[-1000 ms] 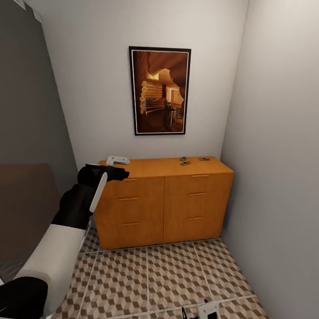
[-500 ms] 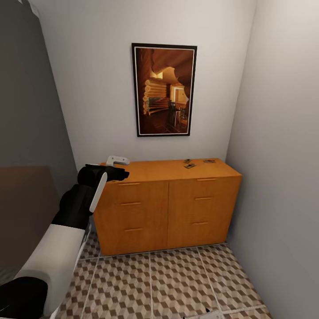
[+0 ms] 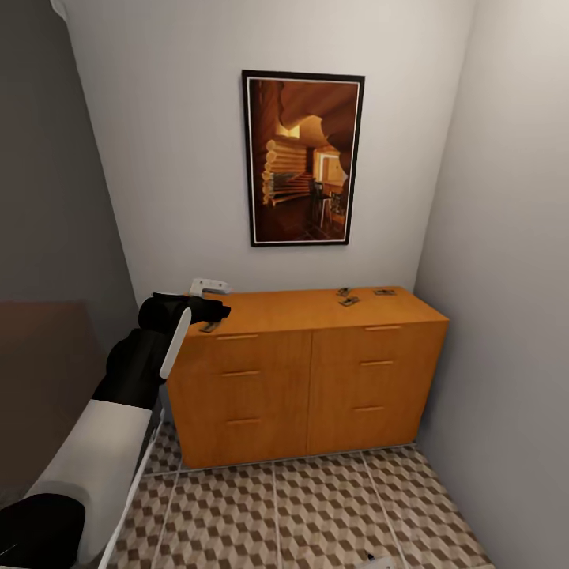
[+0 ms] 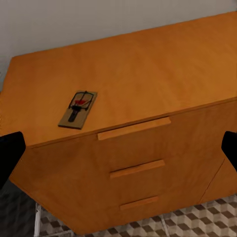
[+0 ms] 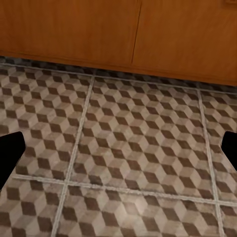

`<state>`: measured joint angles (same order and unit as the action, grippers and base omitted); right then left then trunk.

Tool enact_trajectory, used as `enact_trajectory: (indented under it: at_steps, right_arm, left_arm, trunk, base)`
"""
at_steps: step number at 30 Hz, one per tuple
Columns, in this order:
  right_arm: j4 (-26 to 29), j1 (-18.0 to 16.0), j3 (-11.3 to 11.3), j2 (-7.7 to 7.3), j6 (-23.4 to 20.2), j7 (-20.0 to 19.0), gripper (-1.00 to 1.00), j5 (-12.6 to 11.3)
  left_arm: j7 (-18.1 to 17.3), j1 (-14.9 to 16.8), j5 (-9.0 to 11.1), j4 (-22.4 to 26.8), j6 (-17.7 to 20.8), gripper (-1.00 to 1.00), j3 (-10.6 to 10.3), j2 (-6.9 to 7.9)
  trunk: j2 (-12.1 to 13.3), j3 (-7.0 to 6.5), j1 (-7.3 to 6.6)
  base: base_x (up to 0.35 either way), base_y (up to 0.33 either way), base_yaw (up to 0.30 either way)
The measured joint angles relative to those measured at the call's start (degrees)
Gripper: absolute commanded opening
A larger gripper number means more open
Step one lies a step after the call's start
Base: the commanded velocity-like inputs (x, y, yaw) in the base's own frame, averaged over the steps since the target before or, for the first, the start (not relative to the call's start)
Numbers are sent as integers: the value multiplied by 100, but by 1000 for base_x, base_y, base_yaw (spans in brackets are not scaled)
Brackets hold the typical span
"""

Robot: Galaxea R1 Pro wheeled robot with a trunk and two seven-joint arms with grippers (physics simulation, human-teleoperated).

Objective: Take the four mousetraps from the cabinet in the bathroom and place them on the bathroom floor. Make sure all four end up on the same floor surface, and ensure that at least two of them are either under or directly next to the same bathroom sink.

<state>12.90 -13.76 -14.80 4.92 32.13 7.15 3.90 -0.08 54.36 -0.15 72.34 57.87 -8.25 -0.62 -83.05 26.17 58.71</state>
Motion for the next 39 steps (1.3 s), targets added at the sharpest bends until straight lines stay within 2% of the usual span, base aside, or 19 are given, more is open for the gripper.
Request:
enact_trajectory:
  at_steps: [21, 39]
  right_arm:
    - [-2, -1, 0, 0, 0, 0, 100, 0]
    - [-2, -1, 1, 0, -4, 0, 100, 0]
  left_arm:
    - [0, 0, 0, -66, -14, 100, 0, -8]
    - [-11, 0, 0, -385, -25, 100, -35, -8]
  trunk:
    - [0, 0, 0]
    - [0, 0, 2]
  base:
    - [167, 96, 0]
    - [25, 7, 0]
